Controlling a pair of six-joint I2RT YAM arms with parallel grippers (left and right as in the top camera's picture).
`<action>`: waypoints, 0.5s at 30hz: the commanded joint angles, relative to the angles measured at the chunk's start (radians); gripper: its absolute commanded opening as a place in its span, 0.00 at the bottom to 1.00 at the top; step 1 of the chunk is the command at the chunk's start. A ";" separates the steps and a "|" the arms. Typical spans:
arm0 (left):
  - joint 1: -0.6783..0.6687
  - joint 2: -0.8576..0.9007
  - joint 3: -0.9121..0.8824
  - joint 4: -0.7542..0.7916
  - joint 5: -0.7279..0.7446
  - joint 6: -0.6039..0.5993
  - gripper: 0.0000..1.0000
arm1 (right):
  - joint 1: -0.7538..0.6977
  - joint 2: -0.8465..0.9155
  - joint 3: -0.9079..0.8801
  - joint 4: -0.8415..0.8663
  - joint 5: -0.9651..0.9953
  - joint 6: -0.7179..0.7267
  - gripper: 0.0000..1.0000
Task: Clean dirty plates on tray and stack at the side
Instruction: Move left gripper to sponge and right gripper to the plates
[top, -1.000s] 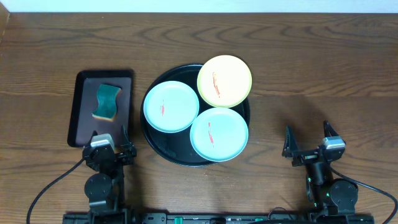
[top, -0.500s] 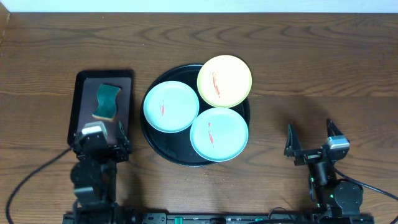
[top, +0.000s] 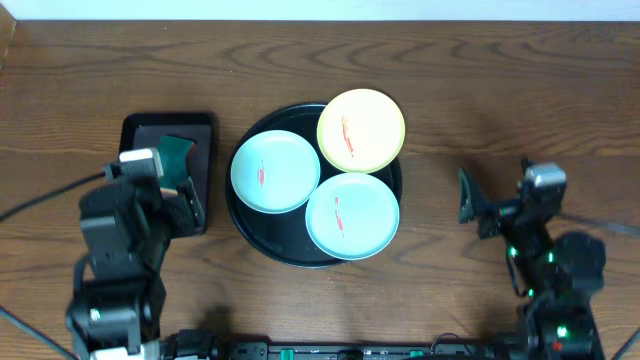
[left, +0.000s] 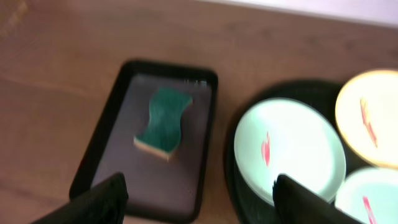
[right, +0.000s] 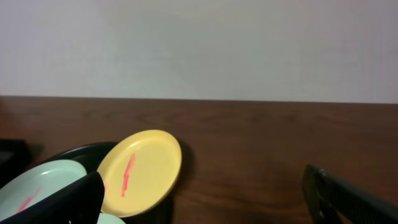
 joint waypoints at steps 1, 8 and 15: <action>-0.005 0.090 0.106 -0.063 0.015 0.018 0.75 | 0.004 0.146 0.127 -0.047 -0.068 0.008 0.99; -0.005 0.324 0.325 -0.243 0.018 0.018 0.75 | 0.004 0.469 0.439 -0.305 -0.156 -0.006 0.99; -0.005 0.480 0.444 -0.318 0.110 0.018 0.76 | 0.004 0.734 0.711 -0.602 -0.183 -0.041 0.99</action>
